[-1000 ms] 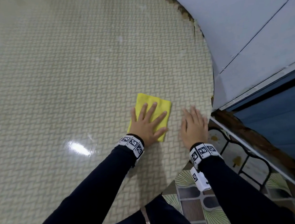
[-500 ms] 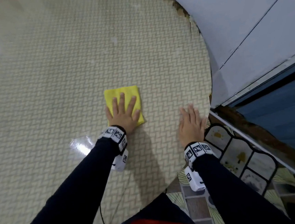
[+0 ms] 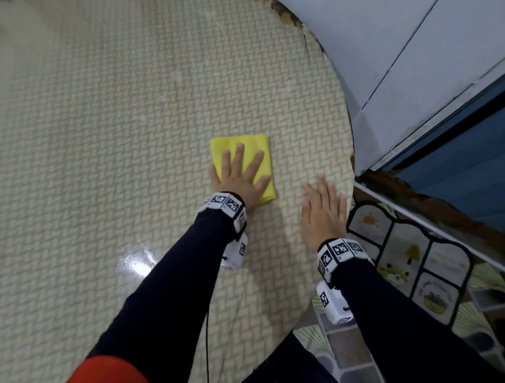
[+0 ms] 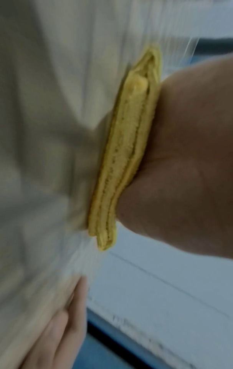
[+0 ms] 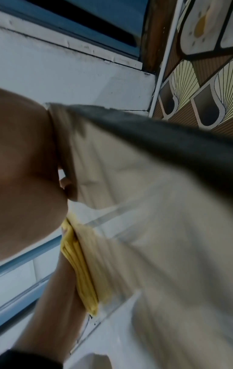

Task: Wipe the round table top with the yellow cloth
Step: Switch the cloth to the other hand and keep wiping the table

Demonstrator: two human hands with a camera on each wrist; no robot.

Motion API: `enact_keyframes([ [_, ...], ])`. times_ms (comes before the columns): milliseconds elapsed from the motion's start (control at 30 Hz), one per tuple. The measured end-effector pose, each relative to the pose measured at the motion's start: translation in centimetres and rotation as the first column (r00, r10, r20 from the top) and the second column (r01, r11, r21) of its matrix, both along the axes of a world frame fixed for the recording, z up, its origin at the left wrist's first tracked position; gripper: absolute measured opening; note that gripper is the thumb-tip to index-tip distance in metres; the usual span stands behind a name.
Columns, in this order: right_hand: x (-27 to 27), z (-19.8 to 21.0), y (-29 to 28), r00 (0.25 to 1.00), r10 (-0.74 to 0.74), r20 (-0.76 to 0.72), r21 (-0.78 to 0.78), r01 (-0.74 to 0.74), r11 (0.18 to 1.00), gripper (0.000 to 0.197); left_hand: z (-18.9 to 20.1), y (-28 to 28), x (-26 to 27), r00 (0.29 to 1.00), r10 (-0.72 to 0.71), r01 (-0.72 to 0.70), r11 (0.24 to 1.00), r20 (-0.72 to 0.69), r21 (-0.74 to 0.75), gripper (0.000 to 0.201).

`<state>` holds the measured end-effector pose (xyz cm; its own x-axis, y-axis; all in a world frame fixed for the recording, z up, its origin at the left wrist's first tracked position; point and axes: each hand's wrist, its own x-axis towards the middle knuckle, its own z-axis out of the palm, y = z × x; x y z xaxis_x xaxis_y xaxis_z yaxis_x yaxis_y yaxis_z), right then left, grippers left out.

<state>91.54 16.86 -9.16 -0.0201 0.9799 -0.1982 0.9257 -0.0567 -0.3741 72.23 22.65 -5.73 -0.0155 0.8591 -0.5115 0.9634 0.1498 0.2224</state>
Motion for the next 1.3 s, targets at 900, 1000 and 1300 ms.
enact_keyframes([
  [900, -0.1, 0.1, 0.2, 0.995, 0.03, 0.094, -0.128, -0.018, 0.992, 0.054, -0.1, -7.7, -4.0, 0.965, 0.257, -0.261, 0.96, 0.052, 0.098, 0.055],
  [1000, -0.1, 0.2, 0.4, 0.995, 0.029, 0.093, -0.166, -0.013, 0.986, 0.054, -0.5, -11.7, -1.2, 0.99, 0.139, -0.141, 0.984, 0.022, 0.109, 0.058],
  [1300, -0.3, 0.7, 0.6, 0.996, 0.024, 0.091, -0.178, -0.007, 0.984, 0.053, -1.0, -1.7, 1.4, 0.983, -0.179, 0.181, 0.971, -0.026, 0.155, 0.056],
])
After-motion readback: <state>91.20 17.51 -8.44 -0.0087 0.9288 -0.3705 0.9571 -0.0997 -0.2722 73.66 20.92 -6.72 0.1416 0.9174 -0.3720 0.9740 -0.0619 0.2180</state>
